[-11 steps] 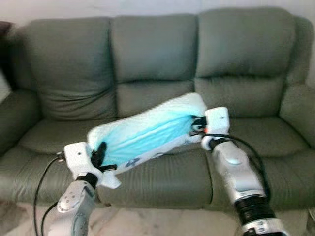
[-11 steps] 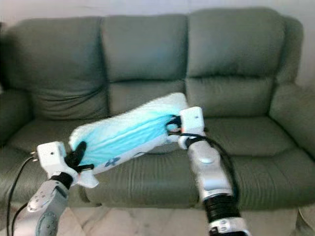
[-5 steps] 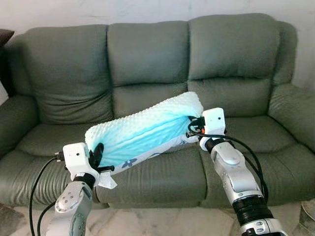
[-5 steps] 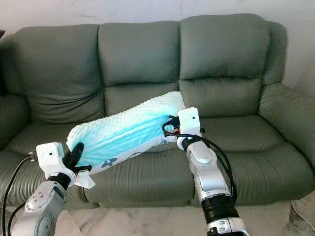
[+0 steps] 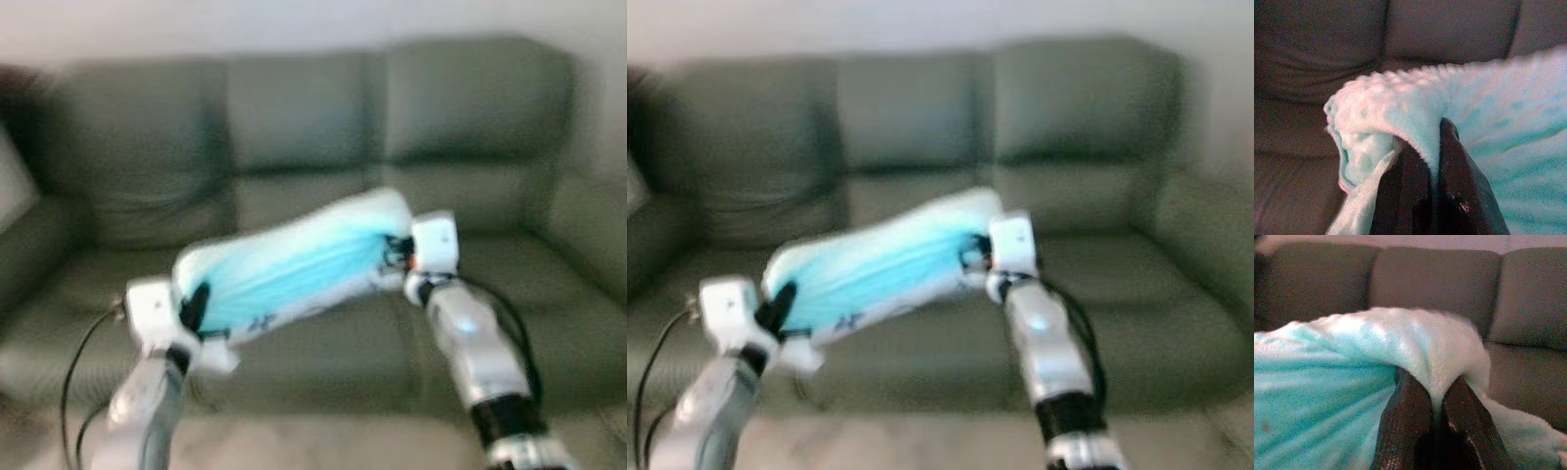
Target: Move the pillow to the sofa
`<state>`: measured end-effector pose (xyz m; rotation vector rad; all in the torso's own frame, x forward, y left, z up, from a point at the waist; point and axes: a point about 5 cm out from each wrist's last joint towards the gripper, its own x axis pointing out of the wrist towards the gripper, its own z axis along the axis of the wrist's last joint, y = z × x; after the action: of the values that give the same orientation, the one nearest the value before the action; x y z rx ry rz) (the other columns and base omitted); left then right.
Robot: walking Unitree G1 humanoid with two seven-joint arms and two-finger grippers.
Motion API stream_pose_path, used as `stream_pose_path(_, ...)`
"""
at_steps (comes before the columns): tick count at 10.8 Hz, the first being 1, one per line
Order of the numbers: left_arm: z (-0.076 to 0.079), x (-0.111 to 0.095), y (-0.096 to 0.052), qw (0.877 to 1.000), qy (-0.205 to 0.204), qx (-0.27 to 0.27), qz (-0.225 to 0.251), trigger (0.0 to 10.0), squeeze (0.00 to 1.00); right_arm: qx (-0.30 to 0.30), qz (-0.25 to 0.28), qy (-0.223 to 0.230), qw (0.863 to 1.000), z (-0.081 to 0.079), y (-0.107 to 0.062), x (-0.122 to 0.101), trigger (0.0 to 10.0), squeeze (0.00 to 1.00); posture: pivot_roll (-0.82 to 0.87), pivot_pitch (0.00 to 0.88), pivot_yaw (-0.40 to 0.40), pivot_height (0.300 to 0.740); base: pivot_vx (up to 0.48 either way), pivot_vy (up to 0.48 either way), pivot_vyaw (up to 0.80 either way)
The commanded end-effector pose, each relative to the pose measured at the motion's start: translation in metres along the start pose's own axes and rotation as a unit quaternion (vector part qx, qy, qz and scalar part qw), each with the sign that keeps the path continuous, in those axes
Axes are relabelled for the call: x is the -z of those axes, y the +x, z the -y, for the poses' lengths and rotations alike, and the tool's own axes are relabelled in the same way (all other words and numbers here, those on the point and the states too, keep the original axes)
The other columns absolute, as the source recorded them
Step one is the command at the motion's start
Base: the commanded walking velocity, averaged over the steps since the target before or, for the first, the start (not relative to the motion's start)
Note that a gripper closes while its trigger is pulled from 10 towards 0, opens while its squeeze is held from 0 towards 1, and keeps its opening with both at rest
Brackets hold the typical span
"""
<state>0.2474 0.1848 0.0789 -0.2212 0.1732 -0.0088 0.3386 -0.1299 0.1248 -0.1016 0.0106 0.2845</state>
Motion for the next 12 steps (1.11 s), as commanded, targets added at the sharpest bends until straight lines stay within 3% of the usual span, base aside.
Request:
stream_pose_path(1,-0.0063,-0.01,0.0036,1.0,0.012,-0.013,0.017,10.0,0.0,0.007,0.018,0.002,1.0,0.0014,0.0024,-0.0098,10.0,0.0,-0.22,0.0,0.06,0.74,0.416,0.0,0.0)
stream_pose_path(12,-0.0056,-0.0047,0.0061,1.0,0.017,-0.02,-0.002,10.0,0.0,0.009,0.018,-0.001,1.0,0.0015,0.0025,-0.009,10.0,0.0,-0.22,0.0,0.064,0.74,0.0,0.0,0.0)
